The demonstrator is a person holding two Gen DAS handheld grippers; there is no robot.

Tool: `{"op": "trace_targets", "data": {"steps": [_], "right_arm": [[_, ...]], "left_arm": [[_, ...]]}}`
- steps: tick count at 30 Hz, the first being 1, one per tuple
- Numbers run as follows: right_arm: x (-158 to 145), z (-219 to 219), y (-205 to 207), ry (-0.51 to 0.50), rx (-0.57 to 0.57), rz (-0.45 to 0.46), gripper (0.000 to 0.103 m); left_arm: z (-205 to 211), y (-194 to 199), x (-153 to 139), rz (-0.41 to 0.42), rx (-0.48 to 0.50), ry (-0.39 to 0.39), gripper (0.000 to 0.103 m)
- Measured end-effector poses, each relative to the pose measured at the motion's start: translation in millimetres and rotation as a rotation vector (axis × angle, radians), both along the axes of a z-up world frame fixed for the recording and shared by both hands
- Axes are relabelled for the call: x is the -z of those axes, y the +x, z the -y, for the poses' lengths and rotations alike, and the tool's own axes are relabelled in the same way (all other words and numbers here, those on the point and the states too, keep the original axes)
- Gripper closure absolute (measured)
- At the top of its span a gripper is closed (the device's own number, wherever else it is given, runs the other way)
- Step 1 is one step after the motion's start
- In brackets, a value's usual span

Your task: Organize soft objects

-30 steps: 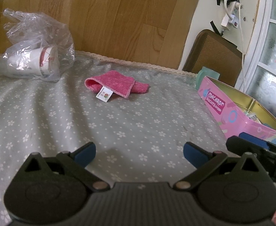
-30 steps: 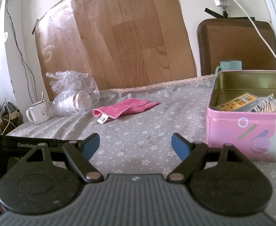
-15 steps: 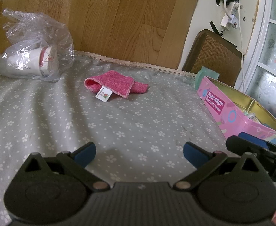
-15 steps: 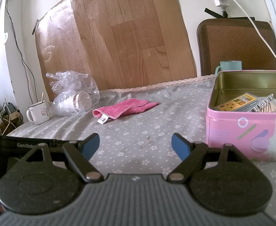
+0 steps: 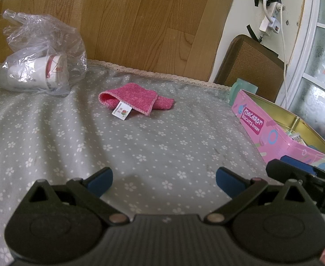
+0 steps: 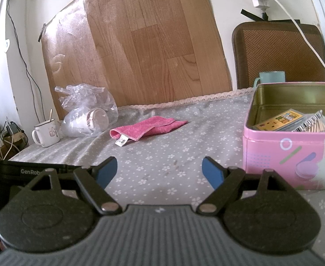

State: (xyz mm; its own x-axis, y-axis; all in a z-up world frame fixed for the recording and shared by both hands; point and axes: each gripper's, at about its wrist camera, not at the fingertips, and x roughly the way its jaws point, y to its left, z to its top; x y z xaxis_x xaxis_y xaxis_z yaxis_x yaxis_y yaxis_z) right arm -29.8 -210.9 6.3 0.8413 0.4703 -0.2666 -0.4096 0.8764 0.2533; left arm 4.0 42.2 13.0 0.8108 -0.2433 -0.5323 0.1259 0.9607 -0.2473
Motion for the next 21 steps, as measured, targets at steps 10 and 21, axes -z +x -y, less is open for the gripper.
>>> {"op": "trace_targets", "data": {"steps": [10,21], "right_arm": [[-0.1,-3.1,3.9,-0.021,-0.004,-0.025,0.017],[-21.0,-87.6,78.6,-0.189,-0.089,-0.020,0.017]], "left_arm": [[-6.4,7.0,0.9,-0.040,-0.004,-0.046,0.000],[-89.0,30.2,0.9,-0.040,-0.239,-0.100,0.001]]}}
